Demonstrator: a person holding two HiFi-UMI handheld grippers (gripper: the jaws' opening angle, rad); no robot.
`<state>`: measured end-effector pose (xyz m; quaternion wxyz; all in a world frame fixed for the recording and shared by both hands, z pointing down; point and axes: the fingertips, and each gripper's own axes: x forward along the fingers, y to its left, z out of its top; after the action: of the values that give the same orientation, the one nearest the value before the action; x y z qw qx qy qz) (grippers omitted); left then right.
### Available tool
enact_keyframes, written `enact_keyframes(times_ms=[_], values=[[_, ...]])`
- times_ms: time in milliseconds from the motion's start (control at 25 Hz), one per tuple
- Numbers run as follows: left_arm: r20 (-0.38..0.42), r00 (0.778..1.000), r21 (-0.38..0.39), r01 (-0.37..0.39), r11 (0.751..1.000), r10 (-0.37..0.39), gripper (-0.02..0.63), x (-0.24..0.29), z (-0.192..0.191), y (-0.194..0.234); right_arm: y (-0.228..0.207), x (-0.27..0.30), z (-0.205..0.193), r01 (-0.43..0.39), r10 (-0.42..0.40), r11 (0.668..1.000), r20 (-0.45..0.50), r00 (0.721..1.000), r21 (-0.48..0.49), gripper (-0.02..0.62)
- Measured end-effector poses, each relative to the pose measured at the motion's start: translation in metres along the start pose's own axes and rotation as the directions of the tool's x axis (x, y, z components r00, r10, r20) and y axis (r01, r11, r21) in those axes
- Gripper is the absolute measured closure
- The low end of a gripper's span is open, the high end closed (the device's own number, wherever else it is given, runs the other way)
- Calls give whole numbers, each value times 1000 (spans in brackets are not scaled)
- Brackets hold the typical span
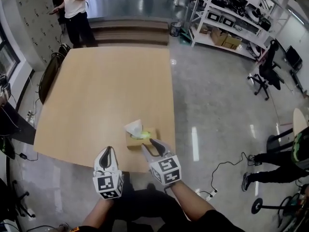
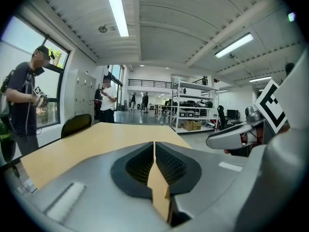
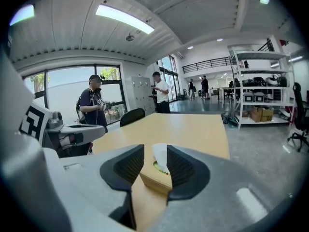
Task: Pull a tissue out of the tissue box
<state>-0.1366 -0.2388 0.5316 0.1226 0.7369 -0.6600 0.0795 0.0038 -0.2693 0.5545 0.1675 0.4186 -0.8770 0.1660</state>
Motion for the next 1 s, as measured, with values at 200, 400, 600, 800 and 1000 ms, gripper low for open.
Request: enact_keyframes(times_ms=[200,400,600,800,1000], values=[[-41,997,13,61,998,-61,588,34,-7,0,-11,29,-13,23,-21,999,-85,996,25,450],[-74,992,16,107,994,-105,588,57,-14,4,-18,56,-28,55,-48,998,-175,983,39,430],[-105,982,11,157,988,-155,588,72,-19,9,-23,77,-37,89,-73,995,-249,966,54,425],[-139,974,11,180,984,-177,588,84,-22,14,-27,90,-49,118,-93,991,-309,946,62,425],[-165,967,10,199,980,-194,588,93,-29,12,-34,95,-66,140,-103,987,-354,930,79,425]])
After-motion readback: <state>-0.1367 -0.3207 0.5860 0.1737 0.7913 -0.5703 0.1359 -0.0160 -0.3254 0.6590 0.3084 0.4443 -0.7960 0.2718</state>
